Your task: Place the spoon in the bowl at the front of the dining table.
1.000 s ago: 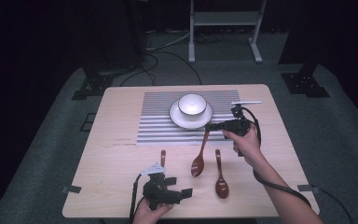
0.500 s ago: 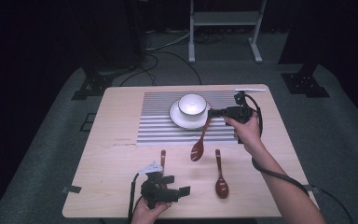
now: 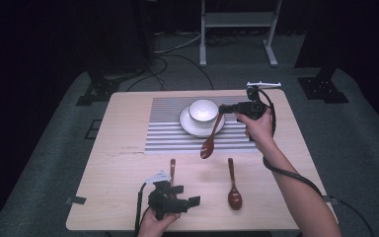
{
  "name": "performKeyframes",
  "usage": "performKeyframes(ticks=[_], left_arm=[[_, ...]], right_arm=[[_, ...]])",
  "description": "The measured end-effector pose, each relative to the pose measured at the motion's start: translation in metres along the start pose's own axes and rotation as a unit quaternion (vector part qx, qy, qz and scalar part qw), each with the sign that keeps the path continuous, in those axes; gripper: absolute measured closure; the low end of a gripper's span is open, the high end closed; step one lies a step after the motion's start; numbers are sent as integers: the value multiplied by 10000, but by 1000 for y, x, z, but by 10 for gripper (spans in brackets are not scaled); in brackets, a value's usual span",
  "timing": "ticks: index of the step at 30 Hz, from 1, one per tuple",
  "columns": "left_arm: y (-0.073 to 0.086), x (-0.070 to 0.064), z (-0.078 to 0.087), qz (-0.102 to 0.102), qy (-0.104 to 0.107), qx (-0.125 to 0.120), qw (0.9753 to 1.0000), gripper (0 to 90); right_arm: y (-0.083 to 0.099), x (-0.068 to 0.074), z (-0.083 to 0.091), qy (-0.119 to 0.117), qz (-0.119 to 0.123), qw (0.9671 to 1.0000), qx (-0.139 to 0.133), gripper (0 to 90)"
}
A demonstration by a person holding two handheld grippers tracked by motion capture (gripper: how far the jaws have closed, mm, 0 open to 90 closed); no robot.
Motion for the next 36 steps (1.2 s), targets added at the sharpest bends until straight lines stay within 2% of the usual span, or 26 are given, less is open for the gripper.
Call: performKeyframes(ticks=[9, 16, 28, 36], left_arm=[[0, 0, 0, 0, 4, 2, 10000, 56], [0, 1, 1, 25, -2, -16, 10000, 56], [-1, 2, 3, 37, 11, -58, 10000, 56], [0, 1, 2, 39, 22, -47, 10000, 56]], right_arm=[[-18, 0, -3, 142, -5, 9998, -158, 829], [-35, -1, -6, 365, -34, 9987, -352, 828], [-60, -4, -19, 774, -68, 9951, -604, 827], [-72, -9, -23, 925, -174, 9921, -830, 827]])
Point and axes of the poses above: each handheld gripper's, and its own axes: z roughly backward along the jaws, y roughly out of its underside, x roughly to its left, the point moved 3 cm from there along -z, roughly forward along the jaws, and after that the axes turned 6 degrees about -x, right-handed, at the moved point
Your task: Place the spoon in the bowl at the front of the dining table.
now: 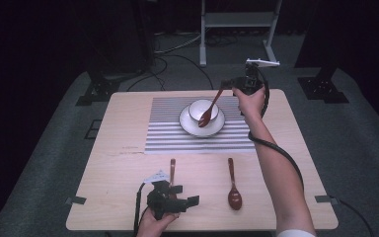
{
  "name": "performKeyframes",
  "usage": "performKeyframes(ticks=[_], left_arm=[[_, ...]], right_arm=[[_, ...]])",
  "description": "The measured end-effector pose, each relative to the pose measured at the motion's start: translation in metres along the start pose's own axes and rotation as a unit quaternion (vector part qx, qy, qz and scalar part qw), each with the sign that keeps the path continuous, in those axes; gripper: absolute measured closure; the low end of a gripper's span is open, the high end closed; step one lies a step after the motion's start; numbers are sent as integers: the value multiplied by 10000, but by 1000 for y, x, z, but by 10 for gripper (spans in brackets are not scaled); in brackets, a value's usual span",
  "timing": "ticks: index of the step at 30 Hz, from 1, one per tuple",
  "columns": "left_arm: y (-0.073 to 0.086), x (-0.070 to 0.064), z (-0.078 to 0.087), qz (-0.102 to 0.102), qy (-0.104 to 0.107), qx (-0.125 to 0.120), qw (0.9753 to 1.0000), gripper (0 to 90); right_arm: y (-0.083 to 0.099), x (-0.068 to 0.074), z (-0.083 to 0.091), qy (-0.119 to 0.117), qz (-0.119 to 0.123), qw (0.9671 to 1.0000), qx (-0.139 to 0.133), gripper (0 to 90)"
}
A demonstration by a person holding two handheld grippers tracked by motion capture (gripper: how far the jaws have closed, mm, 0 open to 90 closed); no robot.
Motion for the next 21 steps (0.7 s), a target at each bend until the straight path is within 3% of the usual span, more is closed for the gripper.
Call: performKeyframes(ticks=[9, 21], left_arm=[[0, 1, 1, 11, -1, -2, 10000, 56], [2, 0, -1, -36, 19, 43, 10000, 56]], right_arm=[[-7, -16, -7, 183, -321, 9989, -298, 826], [-1, -29, -10, 507, -468, 9954, -660, 827]])
Point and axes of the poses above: each handheld gripper's, and its own axes: z roughly backward along the jaws, y roughly out of its underside, x roughly to its left, the point moved 3 cm from there along -z, roughly forward along the jaws, and after that the axes turned 6 degrees about -x, right-handed, at the moved point
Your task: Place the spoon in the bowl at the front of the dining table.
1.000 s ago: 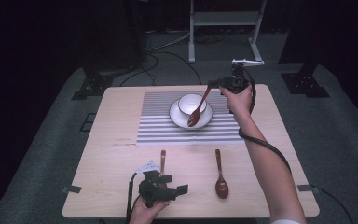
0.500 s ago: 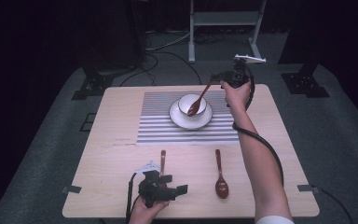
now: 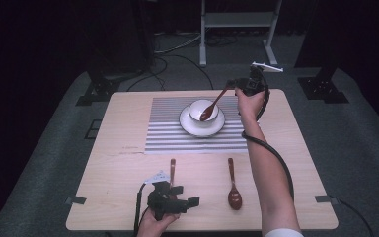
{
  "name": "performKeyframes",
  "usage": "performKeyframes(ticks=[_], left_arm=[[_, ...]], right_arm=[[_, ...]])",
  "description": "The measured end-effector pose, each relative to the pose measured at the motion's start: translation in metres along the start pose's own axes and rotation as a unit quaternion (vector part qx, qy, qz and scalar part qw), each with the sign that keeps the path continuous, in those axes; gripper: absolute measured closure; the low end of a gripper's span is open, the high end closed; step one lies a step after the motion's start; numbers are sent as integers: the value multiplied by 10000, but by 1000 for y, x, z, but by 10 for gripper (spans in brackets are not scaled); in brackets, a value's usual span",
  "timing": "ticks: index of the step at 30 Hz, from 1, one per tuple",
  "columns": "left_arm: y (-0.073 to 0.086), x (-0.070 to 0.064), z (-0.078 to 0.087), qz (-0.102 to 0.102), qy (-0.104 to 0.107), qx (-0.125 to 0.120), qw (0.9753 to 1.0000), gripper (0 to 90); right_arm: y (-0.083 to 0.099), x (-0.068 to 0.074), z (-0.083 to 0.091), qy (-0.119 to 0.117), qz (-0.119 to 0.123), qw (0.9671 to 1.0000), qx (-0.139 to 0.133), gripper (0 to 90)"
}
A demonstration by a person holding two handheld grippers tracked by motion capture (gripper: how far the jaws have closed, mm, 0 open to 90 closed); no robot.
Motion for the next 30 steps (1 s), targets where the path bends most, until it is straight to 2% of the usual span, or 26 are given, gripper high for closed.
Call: performKeyframes(ticks=[6, 15, 30], left_arm=[[2, 0, -2, 7, 10, 35, 10000, 56], [2, 1, -2, 3, -10, 41, 10000, 56], [2, 0, -3, 4, -20, 63, 10000, 56]], right_arm=[[4, -6, -1, 174, 82, 9998, 2, 817], [13, -11, -4, 186, 103, 9997, 152, 817], [16, -18, -1, 210, 133, 9994, 250, 816]])
Point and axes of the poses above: each handheld gripper's, and its own axes: z roughly backward along the jaws, y roughly out of its underside, x roughly to its left, the point moved 3 cm from there along -z, roughly forward along the jaws, and after that the axes turned 6 degrees about -x, right-handed, at the moved point
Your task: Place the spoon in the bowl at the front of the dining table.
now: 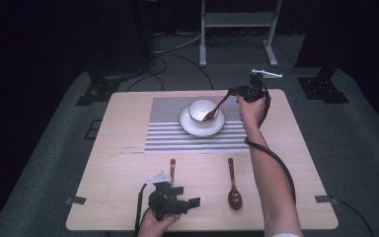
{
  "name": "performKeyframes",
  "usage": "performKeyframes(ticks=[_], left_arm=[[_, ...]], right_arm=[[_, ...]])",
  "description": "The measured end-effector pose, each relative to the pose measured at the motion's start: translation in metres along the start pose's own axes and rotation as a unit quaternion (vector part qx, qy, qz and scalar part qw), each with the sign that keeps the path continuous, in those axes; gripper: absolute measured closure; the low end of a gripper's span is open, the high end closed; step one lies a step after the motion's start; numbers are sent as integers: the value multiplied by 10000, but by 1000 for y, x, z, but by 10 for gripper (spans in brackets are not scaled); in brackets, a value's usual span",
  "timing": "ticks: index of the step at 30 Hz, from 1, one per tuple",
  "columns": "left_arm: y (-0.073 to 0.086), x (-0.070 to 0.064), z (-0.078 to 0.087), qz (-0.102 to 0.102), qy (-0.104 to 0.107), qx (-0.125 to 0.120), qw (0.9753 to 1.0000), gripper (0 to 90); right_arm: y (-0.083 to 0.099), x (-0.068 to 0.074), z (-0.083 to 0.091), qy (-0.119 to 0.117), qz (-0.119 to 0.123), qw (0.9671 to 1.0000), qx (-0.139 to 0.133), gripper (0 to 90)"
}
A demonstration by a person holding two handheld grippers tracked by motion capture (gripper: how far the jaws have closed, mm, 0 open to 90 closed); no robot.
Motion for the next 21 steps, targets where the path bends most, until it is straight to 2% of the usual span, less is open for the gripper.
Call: performKeyframes(ticks=[17, 18, 20, 21], left_arm=[[-1, 0, 1, -15, -16, -24, 10000, 56], [0, 0, 1, -16, -17, -22, 10000, 56], [0, 0, 0, -16, -15, -22, 10000, 56], [0, 0, 0, -18, -15, -19, 10000, 56]], right_arm=[[4, -5, 0, -24, -7, 10000, 81, 803], [5, -5, -1, -41, -10, 9999, 96, 777], [6, -7, -3, -105, -64, 9996, 253, 658], [7, -8, -4, -93, -44, 9995, 288, 653]])
Point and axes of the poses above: each handheld gripper's, and its own axes: z roughly backward along the jaws, y roughly out of its underside, x roughly to its left, the point moved 3 cm from there along -z, roughly forward along the jaws, and after that the axes turned 6 degrees about -x, right-handed, at the moved point
